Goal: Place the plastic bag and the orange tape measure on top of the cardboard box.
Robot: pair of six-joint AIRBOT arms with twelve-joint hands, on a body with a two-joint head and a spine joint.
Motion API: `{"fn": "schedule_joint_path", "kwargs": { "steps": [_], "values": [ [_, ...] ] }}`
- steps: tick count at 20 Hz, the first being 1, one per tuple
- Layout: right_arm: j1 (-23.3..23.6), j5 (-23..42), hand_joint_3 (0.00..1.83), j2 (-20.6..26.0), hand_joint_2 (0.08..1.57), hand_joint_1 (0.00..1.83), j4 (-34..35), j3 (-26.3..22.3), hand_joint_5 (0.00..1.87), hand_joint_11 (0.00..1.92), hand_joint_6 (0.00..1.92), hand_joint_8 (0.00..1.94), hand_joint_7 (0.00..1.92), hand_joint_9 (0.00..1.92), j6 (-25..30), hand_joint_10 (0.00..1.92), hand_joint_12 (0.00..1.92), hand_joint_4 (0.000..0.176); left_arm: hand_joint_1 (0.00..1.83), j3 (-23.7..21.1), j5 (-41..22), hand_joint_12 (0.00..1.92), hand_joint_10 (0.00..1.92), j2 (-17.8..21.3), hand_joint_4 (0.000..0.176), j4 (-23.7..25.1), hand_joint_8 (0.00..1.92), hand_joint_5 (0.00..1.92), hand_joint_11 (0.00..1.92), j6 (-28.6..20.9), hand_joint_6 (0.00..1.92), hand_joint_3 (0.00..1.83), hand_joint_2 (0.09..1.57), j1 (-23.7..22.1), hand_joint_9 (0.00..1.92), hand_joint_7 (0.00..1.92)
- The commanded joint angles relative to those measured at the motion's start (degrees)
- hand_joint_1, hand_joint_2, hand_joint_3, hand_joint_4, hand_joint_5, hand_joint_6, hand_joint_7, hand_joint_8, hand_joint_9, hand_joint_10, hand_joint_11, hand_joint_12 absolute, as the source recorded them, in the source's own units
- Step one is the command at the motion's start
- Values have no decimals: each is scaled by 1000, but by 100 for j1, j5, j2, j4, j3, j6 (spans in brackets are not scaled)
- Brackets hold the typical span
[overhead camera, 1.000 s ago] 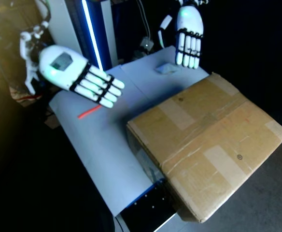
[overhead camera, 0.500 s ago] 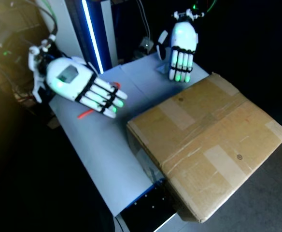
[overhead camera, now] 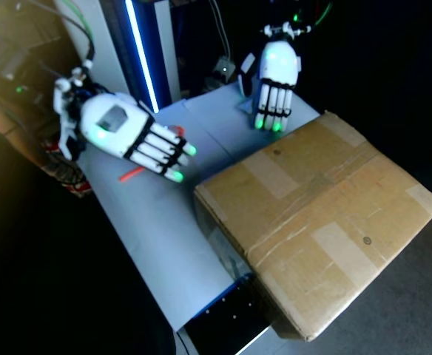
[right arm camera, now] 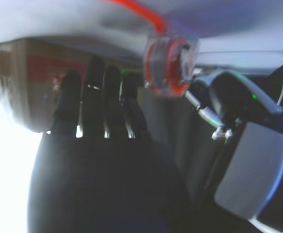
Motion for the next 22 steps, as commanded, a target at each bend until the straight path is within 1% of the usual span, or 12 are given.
{"fn": "schedule_joint_path", "kwargs": {
  "steps": [1, 5, 6, 8, 9, 10, 11, 13, 16, 18, 20, 22],
  "values": [
    [64, -478, 736, -44, 547, 735, -91, 28, 0, 0, 810, 850, 11, 0, -1, 1018, 1758, 0, 970, 14, 40, 259, 0, -119, 0, -55, 0, 87, 2, -44, 11, 845, 850, 68, 0, 0],
    [64, -257, 308, -276, 810, 859, -76, 178, 132, 0, 634, 691, 142, 3, -1, 1076, 1603, 0, 843, 117, -131, 1427, 58, -307, 0, -195, 32, 203, 0, -45, 51, 599, 1112, 252, 62, 97],
    [64, -251, 156, -322, 900, 870, -76, 186, 179, 0, 611, 705, 175, 27, -1, 1106, 1596, 0, 818, 117, -170, 1656, 340, -337, 0, -199, 45, 197, 0, -45, 139, 502, 1205, 279, 2, 131],
    [65, -251, 77, -347, 972, 995, -77, 196, 395, 14, 834, 844, 390, 227, -1, 1184, 1766, 0, 758, 108, -189, 1910, 928, -356, 0, -193, 345, 105, 0, -46, 731, 329, 1376, 310, 0, 198],
    [67, -251, 58, -365, 1001, 1065, -78, 215, 460, 75, 937, 967, 446, 301, -1, 1255, 1794, 0, 770, 106, -190, 1919, 1136, -361, 0, -189, 762, 68, 0, -46, 992, 279, 1434, 323, 0, 105],
    [90, -252, 35, -376, 1143, 1118, -79, 224, 758, 190, 1192, 1241, 542, 417, -1, 1454, 1841, 0, 822, 111, -190, 1921, 1620, -364, 0, -198, 1275, 267, 0, -46, 1773, 88, 1498, 332, 0, 52],
    [111, -252, 22, -377, 1204, 1161, -80, 225, 818, 234, 1191, 1455, 670, 431, -1, 1541, 1867, 0, 802, 117, -190, 1921, 1756, -366, 0, -208, 1429, 305, 0, -46, 1891, 25, 1532, 344, 0, 60],
    [157, -253, 7, -377, 1216, 1314, -87, 223, 874, 500, 1107, 1484, 720, 607, -1, 1595, 1808, 0, 916, 150, -189, 1921, 1910, -388, 0, -257, 1853, 387, 215, -46, 1856, 13, 1494, 394, 222, 345],
    [216, -257, 0, -372, 1199, 1352, -93, 222, 890, 548, 1103, 1389, 769, 678, -1, 1524, 1749, 0, 1105, 218, -138, 1921, 1921, -456, 0, -379, 1921, 420, 777, -46, 1606, 0, 1420, 479, 631, 583],
    [235, -275, 0, -368, 1183, 1359, -97, 222, 900, 574, 1099, 1315, 812, 718, -1, 1476, 1725, 0, 1288, 251, -93, 1921, 1921, -470, 0, -425, 1745, 467, 747, -46, 1451, 0, 1369, 489, 506, 576],
    [247, -361, 0, -354, 1173, 1360, -98, 222, 921, 571, 1077, 1291, 827, 732, 0, 1438, 1691, 0, 1290, 294, -11, 1921, 1921, -469, 0, -468, 1673, 475, 523, -46, 1617, 2, 1369, 490, 472, 572],
    [286, -441, 0, -329, 1161, 1365, -101, 220, 931, 600, 1045, 1241, 847, 764, 0, 1432, 1681, 0, 1297, 342, 158, 1921, 1921, -450, 0, -517, 1636, 520, 461, -46, 1532, 0, 1355, 488, 483, 588]
  ]
}}
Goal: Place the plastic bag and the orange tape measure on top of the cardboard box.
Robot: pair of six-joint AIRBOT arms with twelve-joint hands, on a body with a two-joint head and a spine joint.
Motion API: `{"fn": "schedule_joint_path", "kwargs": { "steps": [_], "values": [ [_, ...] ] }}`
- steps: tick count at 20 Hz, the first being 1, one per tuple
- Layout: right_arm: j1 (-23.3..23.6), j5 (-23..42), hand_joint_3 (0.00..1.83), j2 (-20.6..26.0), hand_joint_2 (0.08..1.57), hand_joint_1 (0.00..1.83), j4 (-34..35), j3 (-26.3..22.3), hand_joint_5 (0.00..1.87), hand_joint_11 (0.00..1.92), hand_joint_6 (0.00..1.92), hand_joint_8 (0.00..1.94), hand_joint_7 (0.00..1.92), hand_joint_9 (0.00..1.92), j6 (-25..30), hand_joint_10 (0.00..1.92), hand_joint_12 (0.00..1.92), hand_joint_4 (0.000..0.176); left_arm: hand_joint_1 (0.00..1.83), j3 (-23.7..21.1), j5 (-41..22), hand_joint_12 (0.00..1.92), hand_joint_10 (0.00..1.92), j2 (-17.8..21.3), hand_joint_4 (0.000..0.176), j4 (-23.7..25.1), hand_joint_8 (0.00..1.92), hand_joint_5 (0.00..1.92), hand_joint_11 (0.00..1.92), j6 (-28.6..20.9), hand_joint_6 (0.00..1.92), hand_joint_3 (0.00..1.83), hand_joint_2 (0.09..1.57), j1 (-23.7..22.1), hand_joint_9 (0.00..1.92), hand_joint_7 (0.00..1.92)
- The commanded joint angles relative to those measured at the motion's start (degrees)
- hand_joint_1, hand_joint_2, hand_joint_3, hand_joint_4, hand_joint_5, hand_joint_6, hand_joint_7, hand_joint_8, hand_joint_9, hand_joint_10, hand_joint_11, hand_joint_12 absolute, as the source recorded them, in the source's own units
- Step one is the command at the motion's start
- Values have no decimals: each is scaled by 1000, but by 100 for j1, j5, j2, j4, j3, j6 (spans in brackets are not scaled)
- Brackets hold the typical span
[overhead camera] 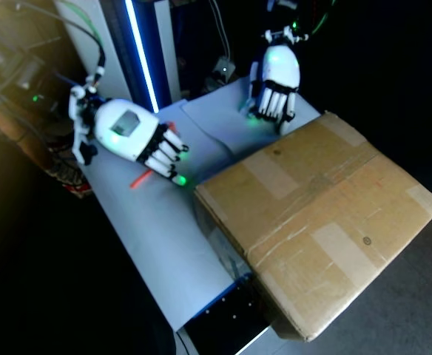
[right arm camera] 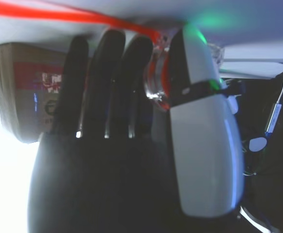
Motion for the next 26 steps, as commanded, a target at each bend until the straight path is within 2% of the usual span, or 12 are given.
{"fn": "schedule_joint_path", "kwargs": {
  "steps": [1, 3, 5, 8, 16, 17, 18, 20, 23, 24, 25, 26],
  "values": [
    [79, -428, 0, 30, 1147, 1371, -125, -11, 939, 665, 1030, 1183, 889, 803, 24, 1384, 1651, 0, 1291, 58, -523, 1921, 1921, -31, 0, -357, 1652, 501, 345, -51, 1580, 0, 1363, 75, 464, 578],
    [154, -580, 2, 116, 1157, 1365, -191, -46, 927, 682, 1028, 1249, 856, 774, 25, 1426, 1661, 0, 1295, -5, -237, 1921, 1921, 164, 0, -326, 1691, 497, 375, -51, 1490, 0, 1360, -11, 464, 589],
    [233, -767, 0, 238, 1154, 1367, -259, -99, 957, 709, 976, 1294, 829, 795, 25, 1371, 1621, 0, 1268, -106, 112, 1921, 1921, 456, 0, -191, 1717, 365, 360, -51, 1796, 10, 1400, -128, 435, 540],
    [364, -950, 0, 377, 1136, 1375, -368, -153, 967, 753, 903, 1252, 898, 826, 25, 1323, 1583, 0, 1255, -241, 622, 1921, 1921, 860, 0, -10, 1805, 399, 232, -51, 1784, 6, 1417, -276, 340, 535],
    [531, -1403, 1, 724, 1109, 1381, -568, -332, 979, 721, 888, 1092, 965, 896, 25, 1283, 1511, 0, 1291, -399, 1265, 1919, 1720, 1334, 0, 388, 1613, 518, 293, -55, 1712, 0, 1345, -725, 494, 599],
    [564, -1494, 0, 805, 1096, 1386, -621, -367, 1055, 842, 770, 1073, 949, 933, 25, 1270, 1540, 0, 1285, -465, 1405, 1921, 1765, 1434, 0, 415, 1631, 513, 244, -55, 1718, 1, 1354, -725, 462, 584],
    [589, -1654, 8, 918, 1120, 1377, -660, -410, 947, 806, 957, 1103, 934, 881, 25, 1342, 1571, 0, 1291, -525, 1575, 1921, 1731, 1552, 0, 450, 1596, 542, 215, -56, 1702, 0, 1343, -726, 466, 605],
    [665, -1766, 4, 1046, 1117, 1374, -729, -444, 965, 602, 1013, 1053, 967, 844, 25, 1284, 1561, 0, 1292, -571, 1795, 1921, 1688, 1679, 0, 473, 1581, 566, 262, -57, 1698, 0, 1335, -744, 493, 594],
    [998, -1768, 6, 1225, 1122, 1371, -961, -442, 917, 695, 1094, 1046, 961, 858, 24, 1269, 1522, 0, 1311, -586, 2251, 1850, 1652, 1843, 0, 488, 1387, 585, 369, -57, 1680, 2, 1297, -816, 577, 671],
    [1055, -1768, 16, 1274, 1164, 1230, -986, -443, 823, 862, 1178, 1204, 925, 908, 24, 1283, 1588, 0, 1308, -577, 2311, 1882, 1675, 1868, 0, 500, 1400, 575, 369, -56, 1687, 2, 1303, -888, 581, 648],
    [1124, -1768, 1, 1329, 1158, 1361, -990, -438, 811, 897, 1103, 1092, 871, 898, 23, 1417, 1639, 0, 1321, -542, 2350, 1916, 1692, 1873, 0, 537, 1425, 566, 410, -54, 1571, 0, 1290, -1032, 629, 687],
    [1151, -1768, 3, 1398, 1164, 1228, -990, -429, 864, 911, 1156, 1161, 878, 912, 22, 1354, 1635, 0, 1318, -491, 2348, 1921, 1722, 1863, 0, 607, 1481, 514, 456, -50, 1565, 2, 1299, -1227, 636, 677]
  ]
}}
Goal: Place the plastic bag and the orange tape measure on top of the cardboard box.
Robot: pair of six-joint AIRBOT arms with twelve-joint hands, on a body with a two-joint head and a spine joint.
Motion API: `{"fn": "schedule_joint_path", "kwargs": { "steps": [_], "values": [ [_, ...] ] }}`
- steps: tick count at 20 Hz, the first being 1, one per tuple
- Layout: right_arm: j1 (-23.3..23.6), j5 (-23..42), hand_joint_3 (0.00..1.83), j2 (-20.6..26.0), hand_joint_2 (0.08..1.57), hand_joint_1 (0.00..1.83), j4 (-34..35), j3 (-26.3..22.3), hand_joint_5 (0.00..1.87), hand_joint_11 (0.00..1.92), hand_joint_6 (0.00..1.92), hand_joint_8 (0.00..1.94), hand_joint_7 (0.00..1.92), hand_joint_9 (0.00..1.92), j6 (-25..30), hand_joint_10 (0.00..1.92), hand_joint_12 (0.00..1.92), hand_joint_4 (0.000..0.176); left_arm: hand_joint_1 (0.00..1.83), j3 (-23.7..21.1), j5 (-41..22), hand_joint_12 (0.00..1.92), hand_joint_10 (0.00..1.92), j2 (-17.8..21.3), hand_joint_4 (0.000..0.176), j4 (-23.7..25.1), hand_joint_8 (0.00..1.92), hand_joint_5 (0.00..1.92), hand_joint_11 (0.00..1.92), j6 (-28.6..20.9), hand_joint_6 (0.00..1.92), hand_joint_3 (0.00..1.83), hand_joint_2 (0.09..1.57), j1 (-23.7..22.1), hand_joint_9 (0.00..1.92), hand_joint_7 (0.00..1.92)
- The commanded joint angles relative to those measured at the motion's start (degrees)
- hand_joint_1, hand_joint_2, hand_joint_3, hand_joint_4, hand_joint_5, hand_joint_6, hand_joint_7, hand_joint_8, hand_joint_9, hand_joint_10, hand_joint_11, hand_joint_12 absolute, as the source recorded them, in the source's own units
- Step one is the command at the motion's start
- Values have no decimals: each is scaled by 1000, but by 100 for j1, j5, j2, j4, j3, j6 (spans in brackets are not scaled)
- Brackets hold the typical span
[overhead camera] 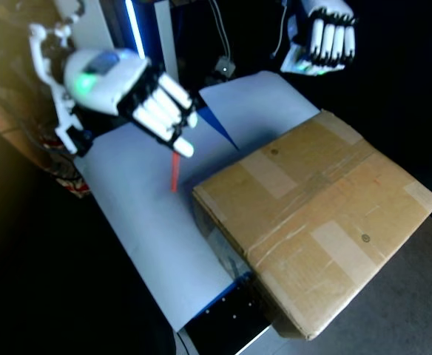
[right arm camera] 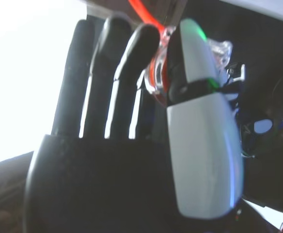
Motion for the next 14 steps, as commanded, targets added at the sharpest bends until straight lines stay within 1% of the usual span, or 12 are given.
{"fn": "schedule_joint_path", "kwargs": {
  "steps": [1, 2, 3, 4, 5, 6, 7, 8, 9, 11, 12, 14],
  "values": [
    [107, -706, 3, 49, 1165, 1201, -197, 16, 875, 914, 1166, 1175, 881, 915, 14, 1341, 1634, 15, 1316, 46, 793, 1921, 1734, 31, 0, 200, 1520, 481, 475, 9, 1580, 4, 1308, -148, 633, 666],
    [125, -706, 1, 108, 1158, 1359, -197, 22, 814, 898, 1102, 1090, 870, 898, 12, 1419, 1642, 0, 1311, 75, 786, 1921, 1719, 33, 0, 265, 1537, 490, 336, 39, 1591, 1, 1311, -293, 584, 694],
    [158, -706, 3, 166, 1164, 1227, -197, 36, 865, 911, 1155, 1161, 879, 912, -33, 1355, 1635, 0, 1312, 101, 738, 1921, 1716, 34, 0, 347, 1543, 485, 323, 154, 1579, 1, 1311, -492, 586, 699],
    [205, -705, 0, 202, 1159, 1333, -197, 48, 833, 898, 1081, 1087, 884, 891, -113, 1434, 1642, 0, 1312, 126, 636, 1921, 1745, 25, 0, 378, 1569, 478, 468, 276, 1536, 1, 1314, -720, 598, 684],
    [270, -705, 0, 240, 1154, 1361, -197, 61, 836, 894, 1052, 1063, 891, 888, -177, 1445, 1645, 0, 1313, 147, 508, 1921, 1738, -7, 0, 378, 1581, 481, 541, 409, 1527, 1, 1313, -1003, 615, 674],
    [328, -705, 3, 269, 1163, 1228, -197, 112, 865, 911, 1153, 1159, 880, 912, -206, 1355, 1635, 0, 1314, 187, 368, 1921, 1721, -85, 0, 378, 1585, 482, 629, 615, 1525, 0, 1311, -1280, 637, 667],
    [366, -705, 3, 274, 1165, 1201, -197, 168, 875, 914, 1165, 1174, 881, 915, -206, 1341, 1633, 15, 1250, 239, 312, 1921, 1746, -165, 0, 378, 1226, 729, 662, 719, 1255, 0, 1208, -1454, 710, 936],
    [456, -704, 3, 274, 1166, 1194, -197, 258, 877, 915, 1169, 1178, 881, 916, -206, 1336, 1633, 23, 1245, 338, 277, 1921, 1714, -277, 0, 378, 1054, 837, 676, 740, 1117, 0, 1143, -1611, 754, 1049],
    [526, -703, 3, 274, 1166, 1194, -197, 309, 877, 914, 1169, 1179, 881, 916, -208, 1335, 1633, 23, 1246, 425, 231, 1920, 1713, -368, 0, 378, 1051, 839, 676, 740, 1114, 0, 1139, -1713, 754, 1052],
    [731, -686, 3, 272, 1166, 1193, -197, 506, 877, 914, 1170, 1179, 881, 917, -267, 1332, 1633, 23, 1246, 722, -152, 1921, 1712, -727, 0, 378, 1050, 839, 676, 790, 1114, 0, 1138, -2205, 754, 1052],
    [784, -676, 3, 270, 1166, 1193, -197, 548, 877, 914, 1170, 1179, 881, 917, -308, 1332, 1633, 23, 1246, 803, -299, 1921, 1712, -832, 0, 378, 1050, 839, 676, 852, 1113, 0, 1138, -2352, 754, 1052],
    [1097, -508, 2, 246, 1166, 1193, -197, 675, 877, 914, 1170, 1180, 880, 918, -554, 1331, 1633, 23, 1246, 981, -684, 1921, 1712, -1123, 0, 378, 1050, 839, 676, 1163, 1113, 0, 1137, -2772, 754, 1052]
  ]
}}
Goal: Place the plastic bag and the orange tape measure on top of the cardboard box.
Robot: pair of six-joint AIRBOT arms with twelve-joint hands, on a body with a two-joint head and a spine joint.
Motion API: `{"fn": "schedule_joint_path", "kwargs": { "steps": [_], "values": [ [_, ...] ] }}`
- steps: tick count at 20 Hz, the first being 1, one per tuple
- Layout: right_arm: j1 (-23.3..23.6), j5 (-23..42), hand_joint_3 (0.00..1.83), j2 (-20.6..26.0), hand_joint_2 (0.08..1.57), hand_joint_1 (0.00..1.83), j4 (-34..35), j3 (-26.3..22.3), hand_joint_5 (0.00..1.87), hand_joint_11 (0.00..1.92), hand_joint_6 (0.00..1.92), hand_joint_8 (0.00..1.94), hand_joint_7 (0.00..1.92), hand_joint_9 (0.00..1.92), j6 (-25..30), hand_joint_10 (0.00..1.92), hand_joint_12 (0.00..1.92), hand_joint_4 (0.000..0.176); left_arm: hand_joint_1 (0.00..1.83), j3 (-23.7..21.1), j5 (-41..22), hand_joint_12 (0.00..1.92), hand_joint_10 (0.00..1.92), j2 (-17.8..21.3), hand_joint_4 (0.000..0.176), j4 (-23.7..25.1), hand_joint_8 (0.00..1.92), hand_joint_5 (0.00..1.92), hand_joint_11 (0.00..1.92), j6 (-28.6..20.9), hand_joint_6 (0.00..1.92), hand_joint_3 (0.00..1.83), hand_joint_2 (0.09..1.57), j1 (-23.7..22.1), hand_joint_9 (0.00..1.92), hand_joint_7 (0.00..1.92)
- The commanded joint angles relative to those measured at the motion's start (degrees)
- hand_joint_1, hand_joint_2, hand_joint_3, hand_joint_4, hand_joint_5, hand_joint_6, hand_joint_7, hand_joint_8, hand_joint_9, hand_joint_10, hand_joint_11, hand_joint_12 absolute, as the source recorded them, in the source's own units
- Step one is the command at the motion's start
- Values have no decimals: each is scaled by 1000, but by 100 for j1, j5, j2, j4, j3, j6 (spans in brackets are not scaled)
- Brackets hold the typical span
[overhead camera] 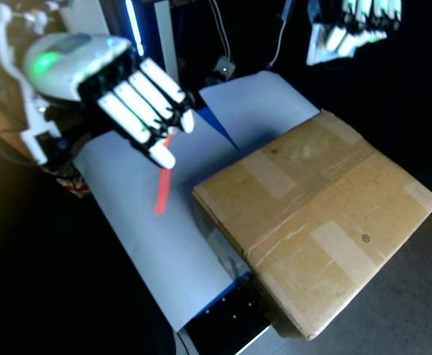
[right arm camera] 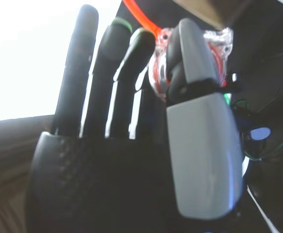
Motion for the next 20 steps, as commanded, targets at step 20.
{"fn": "schedule_joint_path", "kwargs": {
  "steps": [20],
  "values": [
    [3093, 2220, 0, -2833, 1158, 1258, -197, 2639, 992, 1044, 697, 1507, 849, 992, -1441, 1814, 1921, 0, 1348, 2658, -1802, 1683, 1482, -2411, 0, -85, 1299, 900, 500, 180, 1143, 1, 1196, -1191, 664, 758]
  ]
}}
